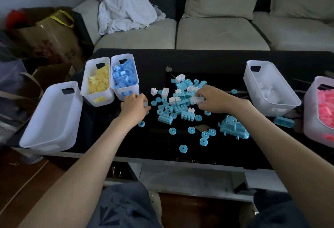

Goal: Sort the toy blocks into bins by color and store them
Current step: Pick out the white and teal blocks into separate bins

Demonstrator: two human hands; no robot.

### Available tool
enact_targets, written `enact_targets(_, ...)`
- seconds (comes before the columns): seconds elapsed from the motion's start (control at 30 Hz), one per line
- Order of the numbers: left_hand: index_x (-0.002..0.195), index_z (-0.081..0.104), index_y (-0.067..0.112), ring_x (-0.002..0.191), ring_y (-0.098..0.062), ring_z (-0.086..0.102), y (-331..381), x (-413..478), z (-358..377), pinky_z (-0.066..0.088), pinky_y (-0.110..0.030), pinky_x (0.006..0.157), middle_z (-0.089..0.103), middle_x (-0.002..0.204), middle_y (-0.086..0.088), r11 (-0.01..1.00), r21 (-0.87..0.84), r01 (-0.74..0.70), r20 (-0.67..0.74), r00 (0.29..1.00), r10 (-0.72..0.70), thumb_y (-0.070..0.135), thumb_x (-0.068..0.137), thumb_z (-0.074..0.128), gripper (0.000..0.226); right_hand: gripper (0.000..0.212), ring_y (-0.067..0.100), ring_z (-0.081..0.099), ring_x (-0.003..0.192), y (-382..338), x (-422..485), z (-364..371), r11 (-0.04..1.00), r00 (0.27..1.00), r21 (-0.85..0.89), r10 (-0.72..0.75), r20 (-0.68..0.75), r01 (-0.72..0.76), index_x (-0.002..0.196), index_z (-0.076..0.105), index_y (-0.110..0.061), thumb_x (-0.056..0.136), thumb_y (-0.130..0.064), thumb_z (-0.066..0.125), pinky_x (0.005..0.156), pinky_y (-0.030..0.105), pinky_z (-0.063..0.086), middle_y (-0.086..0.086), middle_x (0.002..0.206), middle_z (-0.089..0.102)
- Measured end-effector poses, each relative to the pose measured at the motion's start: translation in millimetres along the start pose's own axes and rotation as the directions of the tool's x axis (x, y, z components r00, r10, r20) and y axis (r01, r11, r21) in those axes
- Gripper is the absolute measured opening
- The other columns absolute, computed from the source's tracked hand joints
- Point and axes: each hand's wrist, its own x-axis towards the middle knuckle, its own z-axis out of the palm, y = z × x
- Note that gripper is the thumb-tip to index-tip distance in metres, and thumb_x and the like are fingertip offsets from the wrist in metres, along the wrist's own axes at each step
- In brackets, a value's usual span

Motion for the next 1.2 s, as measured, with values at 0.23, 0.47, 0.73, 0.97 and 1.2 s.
enact_targets(0.23, 0.093, 0.042, 0.016, 0.087, -0.023, 0.055, 11, -4, 0, 0.036, -0.030, 0.064, 0.054, 0.089, -0.001, 0.979, -0.198, -0.049, -0.104, 0.994, 0.028, 0.029, 0.092, 0.053, 0.018, 0.015, 0.014, 0.046, 0.065, -26, -3, 3, 0.983, 0.996, 0.182, 0.012, 0.093, -0.029, 0.096, 0.040, -0.022, 0.091, -0.031, 0.051, 0.058, 0.029, 0.037, 0.000, 0.084, 0.052)
enact_targets(0.47, 0.092, 0.042, 0.012, 0.066, -0.006, 0.045, 17, -2, -11, 0.032, -0.020, 0.052, 0.047, 0.080, 0.003, 0.938, -0.333, -0.092, -0.067, 0.995, 0.074, 0.010, 0.092, 0.044, 0.003, 0.013, 0.022, 0.056, 0.088, -34, -3, 11, 0.997, 0.989, 0.082, -0.003, 0.149, -0.009, 0.106, 0.039, -0.020, 0.096, -0.026, 0.046, 0.069, 0.032, 0.044, 0.005, 0.105, 0.055)
enact_targets(0.73, 0.112, 0.047, 0.013, 0.074, -0.011, 0.045, 86, 14, -19, 0.032, -0.021, 0.054, 0.045, 0.093, 0.002, 0.926, -0.230, -0.298, 0.108, 0.938, 0.329, 0.016, 0.100, 0.036, 0.017, 0.017, 0.008, 0.052, 0.066, 8, -23, -57, 0.969, 0.947, 0.218, 0.176, -0.267, -0.119, 0.108, 0.044, -0.021, 0.093, -0.026, 0.052, 0.052, 0.021, 0.036, -0.004, 0.080, 0.053)
enact_targets(0.97, 0.119, 0.049, 0.009, 0.091, -0.014, 0.044, 187, 21, -9, 0.033, -0.025, 0.072, 0.045, 0.103, 0.000, 0.807, -0.322, -0.494, -0.030, 0.858, 0.514, 0.022, 0.099, 0.044, 0.024, 0.042, 0.016, 0.051, 0.084, 109, -71, -80, 0.842, 0.717, 0.441, 0.512, -0.473, -0.310, 0.123, 0.047, -0.015, 0.087, -0.031, 0.062, 0.062, 0.025, 0.038, 0.007, 0.109, 0.056)
enact_targets(1.2, 0.132, 0.041, 0.008, 0.094, -0.005, 0.043, 284, 10, 9, 0.035, -0.022, 0.077, 0.047, 0.125, -0.009, 0.686, -0.391, -0.613, -0.057, 0.760, 0.647, 0.012, 0.098, 0.042, 0.034, 0.054, 0.025, 0.049, 0.115, 142, -85, -65, 0.741, 0.739, 0.576, 0.594, -0.320, -0.346, 0.143, 0.030, -0.023, 0.095, -0.043, 0.041, 0.087, 0.030, 0.033, 0.008, 0.134, 0.049)
